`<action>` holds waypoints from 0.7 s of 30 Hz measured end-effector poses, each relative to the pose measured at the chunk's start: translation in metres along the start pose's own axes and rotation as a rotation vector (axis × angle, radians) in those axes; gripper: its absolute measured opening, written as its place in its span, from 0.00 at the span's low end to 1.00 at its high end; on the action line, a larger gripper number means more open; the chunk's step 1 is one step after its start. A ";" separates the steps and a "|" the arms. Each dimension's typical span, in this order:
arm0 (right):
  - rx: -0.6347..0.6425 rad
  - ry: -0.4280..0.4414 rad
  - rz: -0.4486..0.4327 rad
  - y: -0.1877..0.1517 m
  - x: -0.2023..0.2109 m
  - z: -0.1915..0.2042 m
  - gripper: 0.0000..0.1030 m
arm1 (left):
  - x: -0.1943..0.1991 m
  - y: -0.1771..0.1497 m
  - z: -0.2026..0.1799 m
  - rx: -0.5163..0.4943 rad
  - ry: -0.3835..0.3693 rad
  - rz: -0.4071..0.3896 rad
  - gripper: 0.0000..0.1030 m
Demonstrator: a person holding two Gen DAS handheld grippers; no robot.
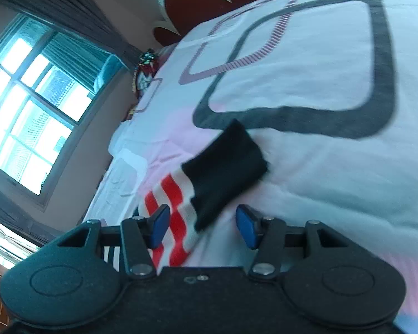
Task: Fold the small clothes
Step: 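Grasp the black sleeve cuff with the right gripper while the left tool approaches the sweater, then fold the held sleeve across the sweater body with the right gripper, then release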
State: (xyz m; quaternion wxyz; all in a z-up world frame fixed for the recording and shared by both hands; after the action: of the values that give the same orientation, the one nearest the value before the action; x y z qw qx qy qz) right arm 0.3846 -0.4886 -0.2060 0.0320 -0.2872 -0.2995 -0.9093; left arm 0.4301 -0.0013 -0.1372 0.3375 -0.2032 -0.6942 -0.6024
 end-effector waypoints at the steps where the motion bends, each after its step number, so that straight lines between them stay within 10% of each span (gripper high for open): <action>1: 0.007 -0.003 -0.003 0.000 -0.002 0.001 0.51 | -0.002 0.000 -0.005 0.003 -0.001 0.006 1.00; 6: 0.051 -0.031 -0.022 -0.003 -0.001 0.004 0.42 | -0.015 0.003 -0.036 -0.023 -0.016 0.034 1.00; 11: 0.048 -0.049 -0.014 0.012 -0.010 -0.009 0.07 | -0.013 0.013 -0.042 -0.044 -0.001 0.008 1.00; 21: 0.305 -0.164 -0.038 0.007 -0.004 0.029 0.07 | -0.041 0.019 0.032 -0.035 -0.009 0.087 1.00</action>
State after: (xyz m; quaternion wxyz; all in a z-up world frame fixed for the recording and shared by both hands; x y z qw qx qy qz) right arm 0.4045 -0.4782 -0.1856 0.0335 -0.3467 -0.4410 -0.8272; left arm 0.4640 0.0384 -0.1548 0.3566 -0.2421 -0.6754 -0.5983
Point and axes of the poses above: each gripper's, at about its wrist camera, not at the fingertips, and x roughly against the way its jaws point, z to its left, y to its top, the point moved 10 cm from there along -x, roughly the way its jaws point, and after that the axes turned 2 degrees about x, right-handed, at the moved point
